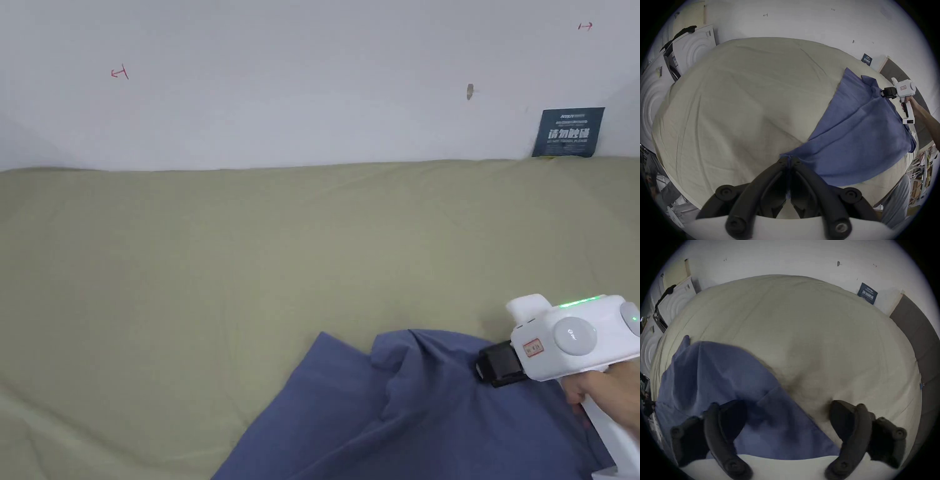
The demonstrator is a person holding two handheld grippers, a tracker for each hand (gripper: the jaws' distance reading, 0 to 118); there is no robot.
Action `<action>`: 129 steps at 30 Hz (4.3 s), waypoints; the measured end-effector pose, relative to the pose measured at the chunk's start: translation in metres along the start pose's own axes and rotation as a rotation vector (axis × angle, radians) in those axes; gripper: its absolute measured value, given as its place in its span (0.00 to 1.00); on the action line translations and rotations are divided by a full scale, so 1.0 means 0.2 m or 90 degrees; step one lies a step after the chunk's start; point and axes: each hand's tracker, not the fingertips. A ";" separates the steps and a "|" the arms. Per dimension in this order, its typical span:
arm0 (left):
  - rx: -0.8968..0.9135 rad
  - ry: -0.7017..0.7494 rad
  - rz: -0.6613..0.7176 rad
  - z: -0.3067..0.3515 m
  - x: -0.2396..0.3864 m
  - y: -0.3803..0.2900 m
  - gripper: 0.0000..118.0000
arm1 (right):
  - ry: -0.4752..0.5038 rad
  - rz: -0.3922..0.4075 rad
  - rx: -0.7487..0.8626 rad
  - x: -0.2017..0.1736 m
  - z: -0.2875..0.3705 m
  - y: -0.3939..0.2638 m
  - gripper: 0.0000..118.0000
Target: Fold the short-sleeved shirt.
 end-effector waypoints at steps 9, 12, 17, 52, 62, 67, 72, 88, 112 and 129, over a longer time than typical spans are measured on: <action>0.044 0.019 0.020 0.14 0.01 0.01 0.01 | 0.049 0.023 0.117 -0.02 0.63 -0.09 0.01; 0.112 0.008 0.039 0.30 0.03 0.09 0.01 | 0.046 0.021 0.187 0.00 0.96 -0.13 0.01; 0.218 -0.008 0.008 0.62 0.14 0.32 0.01 | 0.009 0.020 0.317 0.01 1.57 -0.19 0.01; 0.438 0.095 -0.025 1.46 0.67 2.04 0.01 | -0.127 -0.114 0.537 0.46 2.49 0.79 0.01; 0.460 0.130 -0.025 1.20 0.77 2.41 0.01 | -0.156 -0.127 0.552 0.51 2.27 1.19 0.01; 0.453 0.140 -0.014 0.95 0.77 2.49 0.01 | -0.165 -0.131 0.540 0.51 2.05 1.27 0.01; 0.414 0.154 -0.035 0.67 0.78 2.49 0.01 | -0.158 -0.140 0.501 0.51 1.80 1.28 0.01; 0.268 0.101 -0.100 0.06 0.66 1.59 0.01 | -0.083 -0.139 0.340 0.45 1.17 0.20 0.01; 0.146 0.009 -0.040 0.45 0.21 -0.28 0.01 | 0.002 -0.189 0.236 0.11 1.37 -1.71 0.01; 0.234 -0.056 -0.011 0.61 0.39 -0.24 0.97 | -0.008 -0.191 0.322 0.00 1.54 -1.58 0.84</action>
